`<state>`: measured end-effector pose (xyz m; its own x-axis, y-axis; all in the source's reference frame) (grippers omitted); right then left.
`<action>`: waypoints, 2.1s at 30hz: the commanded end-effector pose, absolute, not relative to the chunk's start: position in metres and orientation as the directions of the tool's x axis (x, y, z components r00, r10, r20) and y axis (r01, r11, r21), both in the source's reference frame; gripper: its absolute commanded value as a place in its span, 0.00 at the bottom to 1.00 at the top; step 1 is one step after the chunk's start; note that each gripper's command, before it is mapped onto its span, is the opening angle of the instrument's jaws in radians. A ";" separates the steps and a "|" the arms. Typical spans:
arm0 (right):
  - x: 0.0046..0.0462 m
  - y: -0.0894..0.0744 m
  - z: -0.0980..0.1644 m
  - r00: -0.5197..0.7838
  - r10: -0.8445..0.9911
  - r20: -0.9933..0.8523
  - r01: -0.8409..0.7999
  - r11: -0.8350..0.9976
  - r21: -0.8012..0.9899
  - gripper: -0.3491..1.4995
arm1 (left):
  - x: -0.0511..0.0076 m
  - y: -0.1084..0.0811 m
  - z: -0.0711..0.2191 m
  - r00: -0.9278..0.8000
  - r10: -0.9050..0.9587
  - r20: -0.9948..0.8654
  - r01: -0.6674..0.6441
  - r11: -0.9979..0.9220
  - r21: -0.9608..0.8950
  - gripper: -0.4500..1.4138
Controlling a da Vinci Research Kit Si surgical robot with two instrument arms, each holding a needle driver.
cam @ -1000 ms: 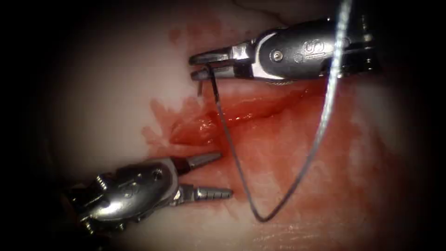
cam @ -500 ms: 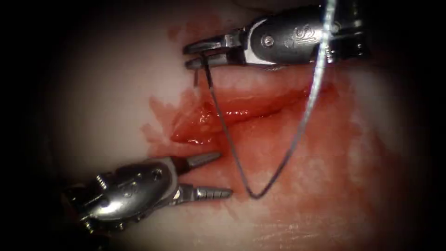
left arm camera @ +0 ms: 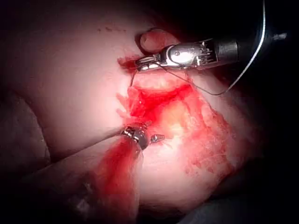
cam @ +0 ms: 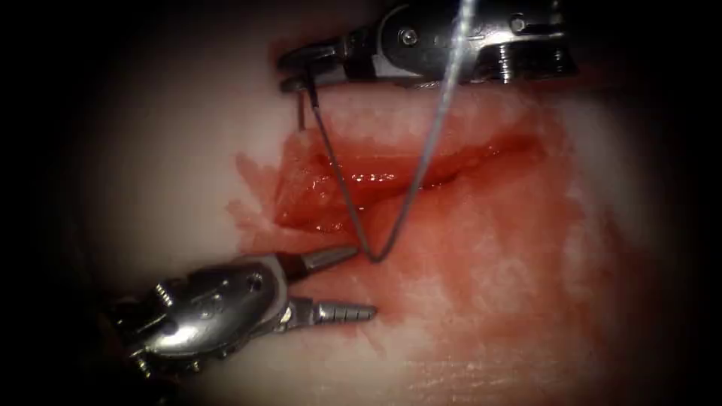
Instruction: Wound Closure
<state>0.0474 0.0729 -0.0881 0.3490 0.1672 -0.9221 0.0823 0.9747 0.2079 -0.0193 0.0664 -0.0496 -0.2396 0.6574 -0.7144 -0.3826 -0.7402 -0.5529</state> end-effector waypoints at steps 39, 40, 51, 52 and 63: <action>0.0502 0.076 -0.087 0.385 0.191 -0.903 0.239 0.924 0.297 0.00 | -0.0200 0.066 -0.049 -0.250 0.656 -0.712 -0.375 -0.744 -0.553 0.55; 0.0502 0.076 -0.087 0.384 0.180 -0.906 0.240 0.927 0.287 0.00 | -0.0200 0.066 -0.049 -0.250 0.656 -0.712 -0.375 -0.744 -0.553 0.55; 0.0512 0.077 -0.087 0.372 0.157 -0.915 0.234 0.938 0.256 0.00 | -0.0200 0.066 -0.049 -0.250 0.656 -0.712 -0.375 -0.744 -0.553 0.55; 0.0512 0.077 -0.087 0.372 0.157 -0.915 0.234 0.938 0.256 0.00 | -0.0200 0.066 -0.049 -0.250 0.656 -0.712 -0.375 -0.744 -0.553 0.55; 0.0515 0.075 -0.088 0.424 0.447 -0.788 0.158 0.820 0.550 0.00 | -0.0199 0.066 -0.049 -0.250 0.656 -0.712 -0.375 -0.744 -0.553 0.55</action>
<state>0.0504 0.0751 -0.0878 0.4342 0.4627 -0.7729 0.1481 0.8097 0.5679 -0.0193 0.0662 -0.0495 -0.2509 0.6567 -0.7112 -0.3759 -0.7432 -0.5536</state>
